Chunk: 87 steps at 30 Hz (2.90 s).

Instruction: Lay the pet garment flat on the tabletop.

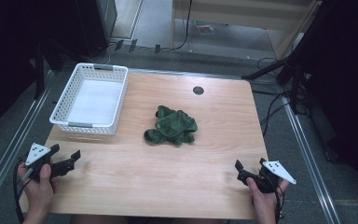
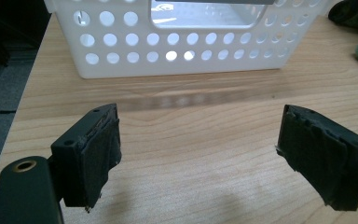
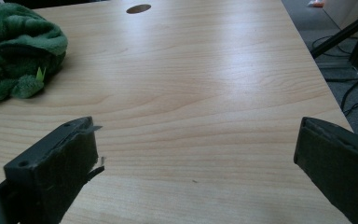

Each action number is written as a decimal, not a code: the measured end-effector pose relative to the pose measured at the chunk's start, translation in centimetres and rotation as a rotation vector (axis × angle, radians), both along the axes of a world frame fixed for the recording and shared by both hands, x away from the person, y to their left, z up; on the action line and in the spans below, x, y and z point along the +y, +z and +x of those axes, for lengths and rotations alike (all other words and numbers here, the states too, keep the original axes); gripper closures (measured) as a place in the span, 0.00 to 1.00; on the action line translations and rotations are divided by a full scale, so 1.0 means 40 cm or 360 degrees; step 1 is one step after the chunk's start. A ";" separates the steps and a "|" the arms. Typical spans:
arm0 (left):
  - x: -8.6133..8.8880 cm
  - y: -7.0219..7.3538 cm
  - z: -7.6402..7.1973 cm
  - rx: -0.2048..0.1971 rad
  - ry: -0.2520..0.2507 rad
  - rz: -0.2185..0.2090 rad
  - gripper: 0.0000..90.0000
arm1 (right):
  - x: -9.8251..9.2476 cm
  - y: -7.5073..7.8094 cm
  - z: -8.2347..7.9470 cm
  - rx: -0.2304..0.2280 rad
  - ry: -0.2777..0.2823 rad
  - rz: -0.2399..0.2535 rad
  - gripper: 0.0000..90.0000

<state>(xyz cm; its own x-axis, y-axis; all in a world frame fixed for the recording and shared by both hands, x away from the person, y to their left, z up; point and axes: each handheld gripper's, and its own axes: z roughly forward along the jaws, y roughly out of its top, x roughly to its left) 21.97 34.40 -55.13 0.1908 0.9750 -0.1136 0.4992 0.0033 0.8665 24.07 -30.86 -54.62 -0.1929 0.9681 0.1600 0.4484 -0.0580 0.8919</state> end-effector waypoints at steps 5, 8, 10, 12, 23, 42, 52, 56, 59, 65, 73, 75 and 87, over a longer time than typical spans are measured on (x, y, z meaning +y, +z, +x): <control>-0.003 0.000 0.001 0.0002 -0.0010 0.0020 0.15 | 0.000 0.000 0.000 -0.0006 0.0003 -0.0011 0.00; -0.004 0.000 0.007 0.0008 0.0002 0.0006 0.15 | 0.005 0.001 -0.002 -0.0015 -0.0005 -0.0045 0.00; -0.001 -0.001 0.011 0.0022 0.0047 -0.0010 0.15 | 0.008 0.002 -0.003 0.0002 0.0007 -0.0034 0.00; 0.004 0.000 0.012 0.0010 0.0105 -0.0025 0.15 | 0.009 0.008 -0.006 0.0005 0.0039 -0.0022 0.03; -0.001 0.001 0.018 0.0007 0.0162 0.0046 0.15 | 0.123 0.074 0.010 -0.0035 0.0205 -0.0116 0.03; 0.003 0.000 0.017 -0.0009 0.0138 0.0019 0.15 | 0.398 0.163 0.133 -0.0068 0.0536 -0.0199 0.00; 0.003 0.000 0.019 -0.0002 0.0135 0.0016 0.15 | 0.525 0.130 0.207 -0.0014 0.0662 -0.0311 0.00; 0.002 0.000 0.018 0.0002 0.0132 0.0018 0.15 | 0.548 0.118 0.240 0.0008 0.0656 -0.0341 0.00; 0.002 0.000 0.018 -0.0001 0.0133 0.0019 0.15 | 0.560 0.094 0.273 0.0069 0.0639 -0.0373 0.00; 0.002 0.000 0.018 0.0002 0.0133 0.0023 0.15 | 0.580 0.022 0.305 0.0132 0.0553 -0.0530 0.25; 0.001 0.000 0.015 -0.0016 0.0140 0.0025 0.15 | 0.554 0.033 0.290 0.0001 0.0410 -0.0490 0.88; 0.002 0.001 0.014 -0.0020 0.0138 0.0029 0.15 | 0.549 0.043 0.285 -0.0007 0.0408 -0.0448 0.89; -0.091 0.078 0.000 -0.0117 0.0017 0.0057 0.14 | 0.492 0.206 0.129 -0.0228 0.0528 -0.0195 0.91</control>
